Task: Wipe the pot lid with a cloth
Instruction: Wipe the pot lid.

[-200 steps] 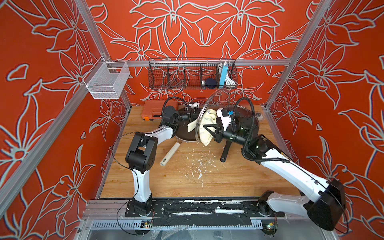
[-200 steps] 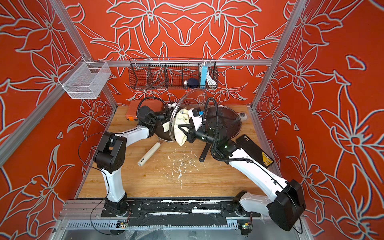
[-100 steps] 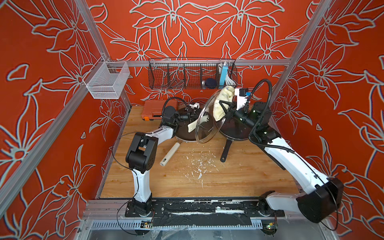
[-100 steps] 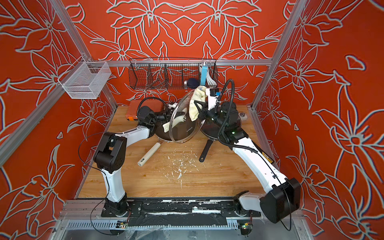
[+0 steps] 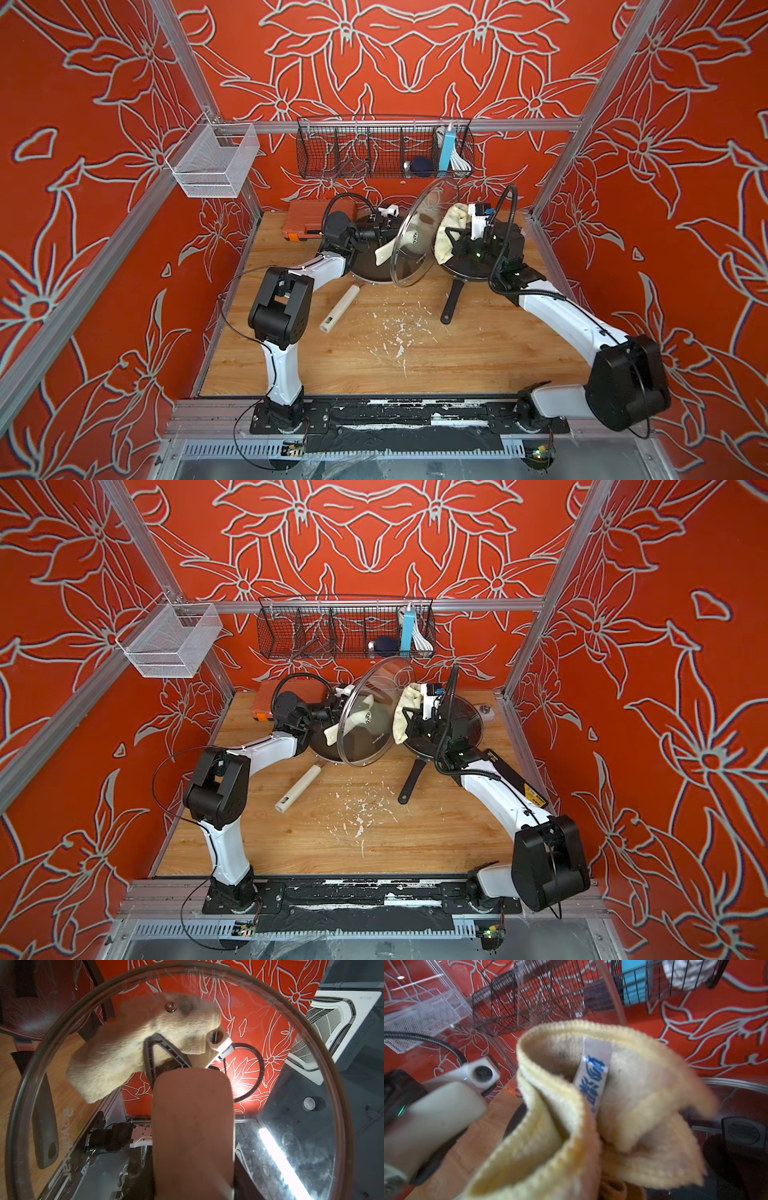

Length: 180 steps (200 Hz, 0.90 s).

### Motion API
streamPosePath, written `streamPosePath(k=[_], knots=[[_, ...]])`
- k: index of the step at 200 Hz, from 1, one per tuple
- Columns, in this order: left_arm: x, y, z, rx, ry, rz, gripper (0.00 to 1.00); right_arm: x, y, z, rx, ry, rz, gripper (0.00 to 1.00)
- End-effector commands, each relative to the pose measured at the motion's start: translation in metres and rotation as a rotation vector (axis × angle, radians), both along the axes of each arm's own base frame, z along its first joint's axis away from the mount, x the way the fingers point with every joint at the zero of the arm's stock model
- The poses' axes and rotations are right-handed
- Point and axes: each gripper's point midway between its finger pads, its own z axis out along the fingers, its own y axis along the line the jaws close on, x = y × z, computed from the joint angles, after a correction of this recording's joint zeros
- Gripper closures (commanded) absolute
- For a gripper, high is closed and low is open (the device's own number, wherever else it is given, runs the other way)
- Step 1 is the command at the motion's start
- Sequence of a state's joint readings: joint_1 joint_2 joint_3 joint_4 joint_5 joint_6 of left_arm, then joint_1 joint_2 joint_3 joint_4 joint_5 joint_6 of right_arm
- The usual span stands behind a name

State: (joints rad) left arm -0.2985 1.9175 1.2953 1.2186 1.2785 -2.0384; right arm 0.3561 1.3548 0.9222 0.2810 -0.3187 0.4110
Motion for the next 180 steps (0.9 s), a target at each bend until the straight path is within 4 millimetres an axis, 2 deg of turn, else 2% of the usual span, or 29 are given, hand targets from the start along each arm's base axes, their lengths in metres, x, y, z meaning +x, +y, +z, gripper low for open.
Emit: streamPosePath(k=[1, 43, 79, 98, 134, 180], knots=[[-0.037, 0.012, 0.08, -0.117, -0.218, 0.015, 1.0, -0.013, 0.0, -0.001, 0.029, 0.005, 0.021, 1.0], [-0.03, 0.013, 0.065, -0.069, -0.238, 0.054, 1.0, -0.037, -0.014, 0.028, -0.009, -0.056, 0.004, 1.0], [-0.027, 0.023, 0.039, 0.101, -0.303, 0.158, 1.0, -0.064, -0.026, 0.061, -0.032, -0.122, 0.004, 1.0], [-0.032, 0.028, 0.042, 0.162, -0.4, 0.208, 1.0, -0.081, -0.03, 0.079, -0.032, -0.158, 0.019, 1.0], [-0.035, 0.035, 0.048, 0.192, -0.438, 0.264, 1.0, -0.11, -0.035, 0.106, -0.017, -0.217, 0.051, 1.0], [-0.034, 0.051, 0.047, 0.319, -0.609, 0.408, 1.0, -0.129, -0.035, 0.125, -0.007, -0.264, 0.089, 1.0]])
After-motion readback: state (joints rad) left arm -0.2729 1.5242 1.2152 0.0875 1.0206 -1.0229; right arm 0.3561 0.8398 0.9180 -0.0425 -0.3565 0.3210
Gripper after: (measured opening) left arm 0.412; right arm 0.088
